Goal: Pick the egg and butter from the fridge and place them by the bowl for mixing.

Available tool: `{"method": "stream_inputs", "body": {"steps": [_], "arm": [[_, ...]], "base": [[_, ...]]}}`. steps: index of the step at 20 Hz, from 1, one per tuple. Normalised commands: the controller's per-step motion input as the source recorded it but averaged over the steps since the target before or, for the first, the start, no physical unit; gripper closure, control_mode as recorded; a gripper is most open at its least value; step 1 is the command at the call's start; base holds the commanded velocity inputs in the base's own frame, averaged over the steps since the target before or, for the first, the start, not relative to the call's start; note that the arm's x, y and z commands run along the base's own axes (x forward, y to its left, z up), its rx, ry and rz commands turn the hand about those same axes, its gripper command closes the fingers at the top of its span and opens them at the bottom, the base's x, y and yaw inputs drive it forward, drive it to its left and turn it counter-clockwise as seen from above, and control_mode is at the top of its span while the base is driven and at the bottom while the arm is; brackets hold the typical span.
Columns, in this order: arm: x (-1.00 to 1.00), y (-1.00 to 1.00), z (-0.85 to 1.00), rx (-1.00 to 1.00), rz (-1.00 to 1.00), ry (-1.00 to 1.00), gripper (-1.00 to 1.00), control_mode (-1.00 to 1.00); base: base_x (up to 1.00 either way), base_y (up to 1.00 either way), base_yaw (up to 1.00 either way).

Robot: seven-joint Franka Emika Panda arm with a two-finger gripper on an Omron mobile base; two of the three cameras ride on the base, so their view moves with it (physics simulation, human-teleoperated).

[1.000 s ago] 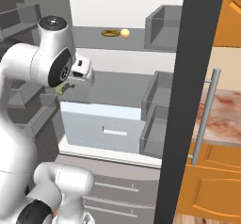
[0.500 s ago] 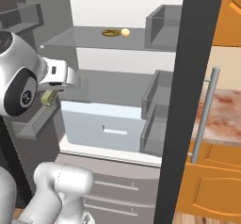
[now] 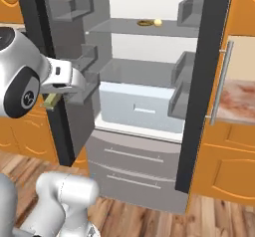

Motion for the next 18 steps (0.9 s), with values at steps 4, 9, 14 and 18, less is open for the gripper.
{"method": "stream_inputs", "body": {"steps": [4,9,14,18], "arm": [[0.00,0.00,0.00,0.00,0.00,0.00,1.00,1.00],[0.00,0.00,0.00,0.00,0.00,0.00,1.00,1.00],[0.00,0.00,0.00,0.00,0.00,0.00,1.00,1.00],[0.00,0.00,0.00,0.00,0.00,0.00,1.00,1.00]], "base": [[-0.93,0.28,0.50],[-0.91,0.24,0.58],[-0.31,0.06,0.90],[-0.09,0.00,1.00]]}}
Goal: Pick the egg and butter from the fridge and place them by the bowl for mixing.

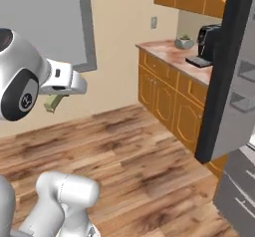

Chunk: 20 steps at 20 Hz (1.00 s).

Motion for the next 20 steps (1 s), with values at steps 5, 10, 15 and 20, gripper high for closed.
{"method": "stream_inputs", "body": {"steps": [5,10,15,20], "arm": [[0.00,0.00,0.00,0.00,0.00,0.00,1.00,1.00],[0.00,0.00,0.00,0.00,0.00,0.00,1.00,1.00],[0.00,0.00,0.00,0.00,0.00,0.00,1.00,1.00],[0.00,0.00,0.00,0.00,0.00,0.00,1.00,1.00]], "base": [[-0.14,0.00,1.00],[-0.08,0.00,1.00],[-0.06,0.00,1.00],[-0.07,0.00,1.00]]}}
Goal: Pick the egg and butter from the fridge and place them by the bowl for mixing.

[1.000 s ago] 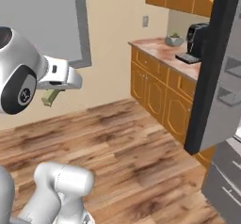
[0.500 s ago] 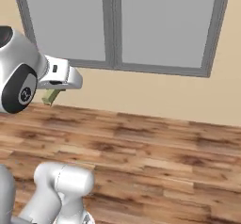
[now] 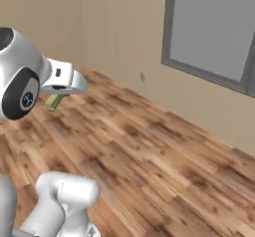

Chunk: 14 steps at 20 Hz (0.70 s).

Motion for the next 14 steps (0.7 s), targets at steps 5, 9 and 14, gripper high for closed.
{"method": "stream_inputs", "body": {"steps": [5,9,14], "arm": [[0.00,0.00,0.00,0.00,0.00,0.00,1.00,1.00],[0.00,0.00,0.00,0.00,0.00,0.00,1.00,1.00],[0.00,0.00,0.00,0.00,0.00,0.00,1.00,1.00]], "base": [[-0.06,0.00,1.00],[-0.06,0.00,1.00],[-0.06,0.00,1.00]]}}
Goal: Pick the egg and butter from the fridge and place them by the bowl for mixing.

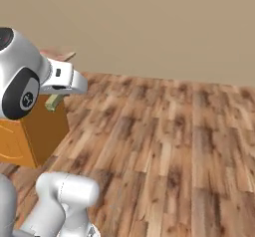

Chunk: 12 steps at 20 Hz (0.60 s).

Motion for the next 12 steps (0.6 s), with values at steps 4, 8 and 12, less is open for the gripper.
{"method": "stream_inputs", "body": {"steps": [4,8,12], "arm": [[0.00,0.00,0.00,0.00,0.00,0.00,1.00,1.00],[0.00,0.00,0.00,0.00,0.00,0.00,1.00,1.00],[0.00,0.00,0.00,0.00,0.00,0.00,1.00,1.00]], "base": [[-0.01,0.00,1.00],[0.00,0.00,0.99],[0.00,0.00,0.96]]}}
